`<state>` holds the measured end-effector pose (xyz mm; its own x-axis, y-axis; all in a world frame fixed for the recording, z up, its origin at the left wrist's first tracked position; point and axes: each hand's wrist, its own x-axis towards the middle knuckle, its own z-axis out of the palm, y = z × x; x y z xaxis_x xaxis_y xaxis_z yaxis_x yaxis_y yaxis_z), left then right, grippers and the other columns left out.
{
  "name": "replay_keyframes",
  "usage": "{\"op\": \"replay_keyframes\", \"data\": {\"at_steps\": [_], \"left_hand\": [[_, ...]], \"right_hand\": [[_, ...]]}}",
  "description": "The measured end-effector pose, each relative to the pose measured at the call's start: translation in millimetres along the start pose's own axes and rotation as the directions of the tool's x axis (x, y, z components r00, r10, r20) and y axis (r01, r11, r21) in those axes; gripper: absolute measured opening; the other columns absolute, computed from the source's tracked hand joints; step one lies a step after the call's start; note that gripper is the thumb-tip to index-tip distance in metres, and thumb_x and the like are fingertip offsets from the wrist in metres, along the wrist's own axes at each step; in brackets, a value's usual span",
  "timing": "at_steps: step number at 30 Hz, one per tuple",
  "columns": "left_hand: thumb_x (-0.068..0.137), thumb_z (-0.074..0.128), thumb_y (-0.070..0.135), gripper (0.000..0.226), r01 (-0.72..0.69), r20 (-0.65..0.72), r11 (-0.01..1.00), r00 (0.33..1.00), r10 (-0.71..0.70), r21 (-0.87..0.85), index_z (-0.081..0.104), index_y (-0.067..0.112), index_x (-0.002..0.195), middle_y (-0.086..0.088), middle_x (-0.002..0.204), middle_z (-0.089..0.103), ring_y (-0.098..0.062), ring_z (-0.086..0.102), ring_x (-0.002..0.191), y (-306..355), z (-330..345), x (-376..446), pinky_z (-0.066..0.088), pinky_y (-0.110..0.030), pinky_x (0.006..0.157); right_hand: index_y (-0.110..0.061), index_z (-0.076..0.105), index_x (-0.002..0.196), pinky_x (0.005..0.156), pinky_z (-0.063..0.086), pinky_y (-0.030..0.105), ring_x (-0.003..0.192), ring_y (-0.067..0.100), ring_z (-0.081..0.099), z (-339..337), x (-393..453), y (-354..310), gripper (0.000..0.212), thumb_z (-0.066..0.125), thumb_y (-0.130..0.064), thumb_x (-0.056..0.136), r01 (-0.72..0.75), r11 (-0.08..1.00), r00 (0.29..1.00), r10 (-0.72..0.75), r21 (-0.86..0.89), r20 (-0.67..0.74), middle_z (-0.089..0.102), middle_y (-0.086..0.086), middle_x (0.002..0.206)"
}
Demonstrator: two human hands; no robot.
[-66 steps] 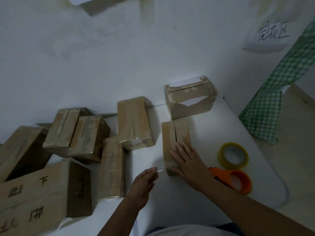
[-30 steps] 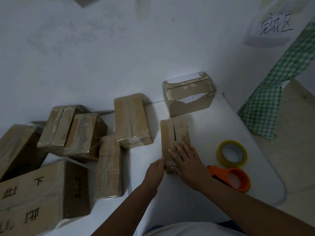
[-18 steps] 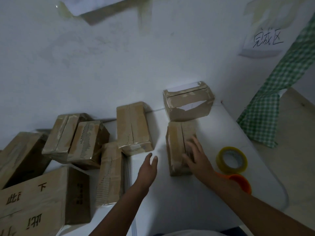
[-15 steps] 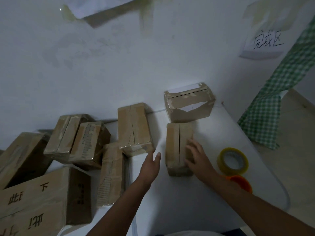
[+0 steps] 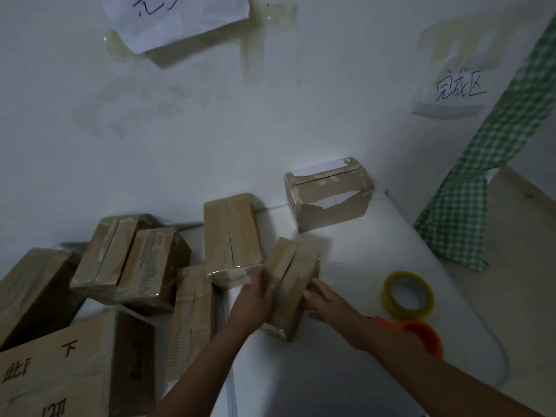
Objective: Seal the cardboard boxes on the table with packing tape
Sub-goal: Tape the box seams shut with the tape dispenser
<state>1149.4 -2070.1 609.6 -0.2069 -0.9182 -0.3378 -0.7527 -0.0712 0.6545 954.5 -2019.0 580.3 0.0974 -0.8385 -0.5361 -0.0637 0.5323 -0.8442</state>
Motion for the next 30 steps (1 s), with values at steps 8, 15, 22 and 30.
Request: {"op": "replay_keyframes", "data": {"at_steps": [8,15,22,30], "left_hand": [[0.071,0.059,0.082,0.127,-0.138,0.245,0.871,0.969,0.021,0.472,-0.027,0.034,0.151,-0.011,0.155,-0.039,-0.034,-0.029,0.145,-44.0,-6.7,-24.3,-0.006,-0.059,0.118],[0.078,0.067,0.060,0.117,-0.052,0.043,0.833,0.999,0.034,0.550,-0.020,0.035,0.152,-0.014,0.161,-0.021,-0.037,-0.010,0.149,-40.9,11.5,-27.5,0.007,-0.059,0.120],[0.073,0.072,0.055,0.118,-0.050,0.094,0.857,0.996,0.001,0.512,-0.017,0.044,0.150,-0.011,0.159,-0.026,-0.040,-0.015,0.148,-62.5,-9.2,-38.6,-0.002,-0.059,0.118],[0.092,0.044,0.066,0.076,-0.047,-0.019,0.928,0.998,0.059,0.369,0.005,0.046,0.154,0.007,0.163,-0.021,-0.025,-0.020,0.150,-63.0,-17.1,-47.7,-0.008,-0.055,0.117]], "right_hand": [[-0.021,0.043,0.139,0.096,0.048,0.029,0.117,0.016,0.053,9.1,-12.3,15.8,0.039,0.047,-0.030,0.101,-0.132,0.985,0.985,0.143,-0.114,0.096,0.050,0.004,0.135],[-0.019,0.041,0.141,0.093,0.047,0.031,0.116,0.017,0.052,14.0,-11.6,14.7,0.042,0.050,-0.027,0.100,-0.060,0.972,0.987,0.024,-0.228,-0.156,0.045,0.003,0.143],[-0.019,0.042,0.140,0.091,0.037,0.025,0.121,0.015,0.048,11.5,11.8,-29.2,0.042,0.046,-0.035,0.101,0.084,0.945,0.971,-0.149,-0.317,-0.185,0.045,0.002,0.143],[-0.013,0.050,0.124,0.086,0.040,0.026,0.112,0.018,0.053,38.8,6.2,-33.5,0.032,0.048,-0.034,0.100,0.142,0.892,0.989,-0.145,-0.428,0.027,0.055,0.003,0.122]]}}
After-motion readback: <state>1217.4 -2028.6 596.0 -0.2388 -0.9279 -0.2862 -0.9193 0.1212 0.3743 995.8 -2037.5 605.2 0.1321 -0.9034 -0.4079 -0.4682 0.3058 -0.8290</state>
